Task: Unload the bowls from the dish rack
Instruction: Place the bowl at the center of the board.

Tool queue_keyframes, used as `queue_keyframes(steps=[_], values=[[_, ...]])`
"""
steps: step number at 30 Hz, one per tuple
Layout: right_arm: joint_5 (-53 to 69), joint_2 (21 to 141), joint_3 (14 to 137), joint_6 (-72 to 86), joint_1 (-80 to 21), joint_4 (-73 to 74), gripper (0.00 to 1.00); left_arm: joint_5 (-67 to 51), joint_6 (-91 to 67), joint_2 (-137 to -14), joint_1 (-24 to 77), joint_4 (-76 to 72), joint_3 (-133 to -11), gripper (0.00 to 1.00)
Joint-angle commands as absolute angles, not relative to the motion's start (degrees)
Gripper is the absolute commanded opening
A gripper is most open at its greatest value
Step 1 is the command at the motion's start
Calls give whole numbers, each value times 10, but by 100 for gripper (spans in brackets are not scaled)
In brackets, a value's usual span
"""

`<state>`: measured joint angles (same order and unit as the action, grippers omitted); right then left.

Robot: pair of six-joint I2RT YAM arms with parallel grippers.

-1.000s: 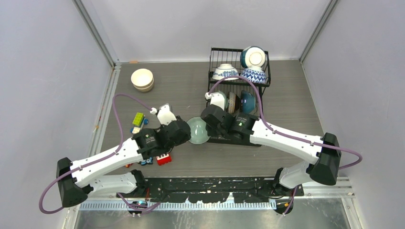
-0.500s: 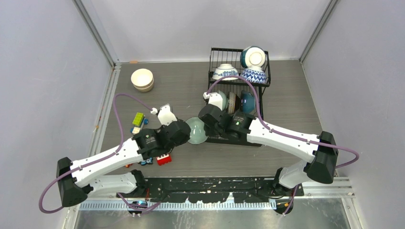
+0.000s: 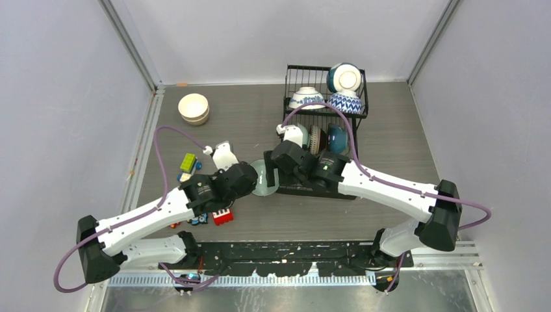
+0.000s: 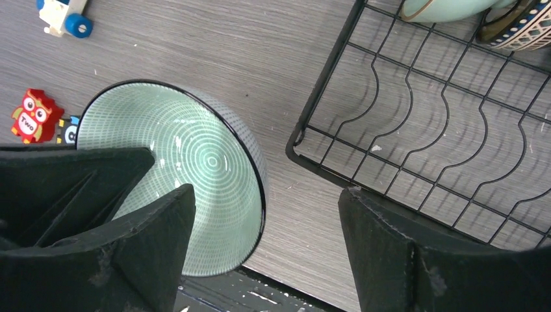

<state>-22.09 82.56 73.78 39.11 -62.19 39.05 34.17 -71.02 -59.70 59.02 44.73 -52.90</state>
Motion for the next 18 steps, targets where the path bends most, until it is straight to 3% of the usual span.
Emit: queue_keyframes(steps=[1,7,13,18], values=[[-225,775,757,374,-623,385,88,381,-697,-570,578,443,-544,0],[-217,715,708,318,-623,340,92,363,-640,-518,518,465,-523,0],[-188,655,641,289,-624,268,92,262,-583,-490,400,454,-501,0],[-169,607,582,305,-624,192,92,238,-577,-479,371,439,-487,0]])
